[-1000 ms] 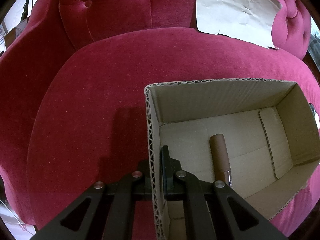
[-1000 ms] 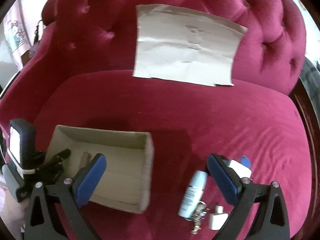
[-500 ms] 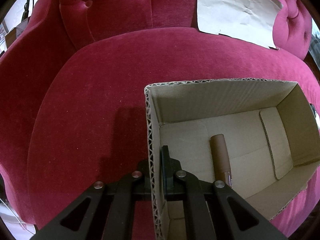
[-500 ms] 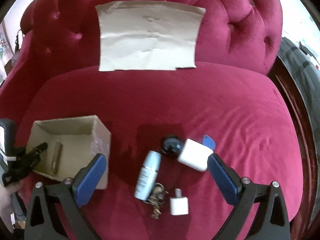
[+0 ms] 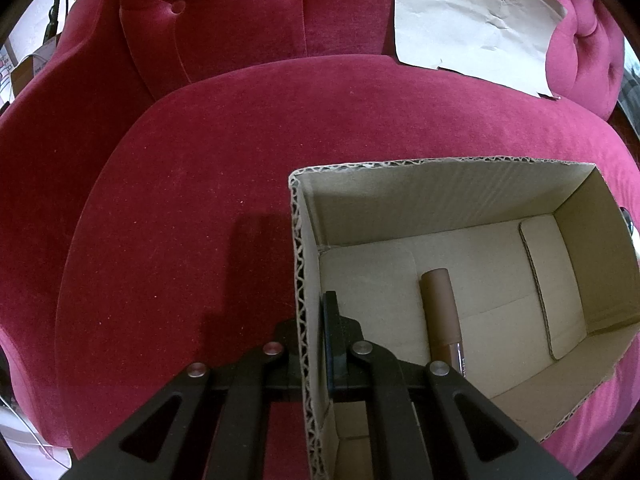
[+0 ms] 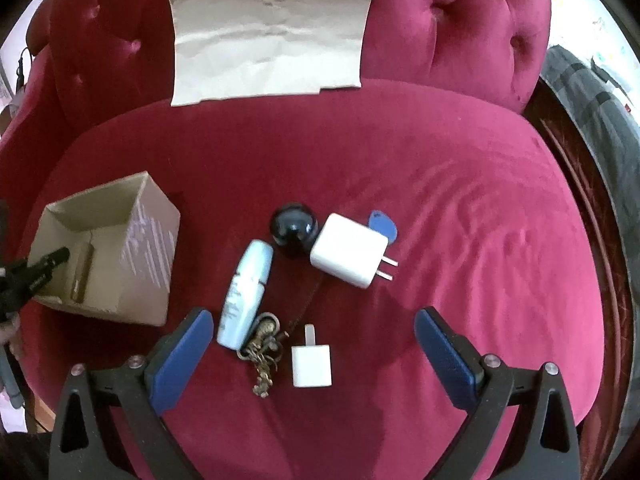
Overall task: Organize rigid objects
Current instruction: 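Move the right gripper back to the small white USB charger, then grasp the small white USB charger with the right gripper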
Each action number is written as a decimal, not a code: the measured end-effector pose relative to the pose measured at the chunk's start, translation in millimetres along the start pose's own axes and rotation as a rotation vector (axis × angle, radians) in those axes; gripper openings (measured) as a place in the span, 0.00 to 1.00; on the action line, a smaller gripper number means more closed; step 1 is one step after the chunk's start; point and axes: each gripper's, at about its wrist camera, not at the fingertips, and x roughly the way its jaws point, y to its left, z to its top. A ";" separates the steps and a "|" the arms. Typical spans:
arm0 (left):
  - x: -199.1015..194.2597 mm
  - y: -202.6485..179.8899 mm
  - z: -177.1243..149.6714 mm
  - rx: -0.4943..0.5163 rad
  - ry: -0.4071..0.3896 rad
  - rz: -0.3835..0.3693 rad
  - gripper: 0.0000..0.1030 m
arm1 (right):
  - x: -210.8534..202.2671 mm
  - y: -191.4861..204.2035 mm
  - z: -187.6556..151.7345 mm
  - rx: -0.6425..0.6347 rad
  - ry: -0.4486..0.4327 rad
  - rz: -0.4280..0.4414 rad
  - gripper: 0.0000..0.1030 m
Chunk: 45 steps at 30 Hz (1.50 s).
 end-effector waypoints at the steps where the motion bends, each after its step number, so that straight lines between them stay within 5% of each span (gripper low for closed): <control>1: 0.1 0.2 0.1 0.000 0.000 0.000 0.04 | 3.2 -2.1 -2.0 0.004 0.012 -0.001 1.00; 13: 0.2 0.4 0.0 0.000 0.001 0.000 0.04 | 30.1 -16.5 -25.6 0.010 0.102 0.001 1.00; 22: 0.4 0.6 0.2 0.000 0.001 0.000 0.04 | 42.4 -20.5 -37.8 0.012 0.137 0.013 0.85; 24: 0.4 0.5 0.2 0.000 0.001 0.000 0.04 | 43.6 -20.5 -38.9 0.009 0.139 0.024 0.79; 27: 0.4 0.5 0.3 0.000 0.001 0.001 0.04 | 44.8 -19.3 -41.2 0.012 0.150 0.055 0.47; 28: 0.4 0.5 0.2 0.002 0.001 0.002 0.04 | 45.2 -19.3 -41.1 0.017 0.155 0.078 0.28; 29: 0.6 0.7 0.1 0.002 0.001 0.003 0.04 | 46.5 -18.4 -39.9 0.022 0.160 0.090 0.26; 45: 0.0 1.1 0.0 0.001 0.003 0.007 0.04 | 27.1 -11.0 -28.8 0.003 0.122 0.060 0.26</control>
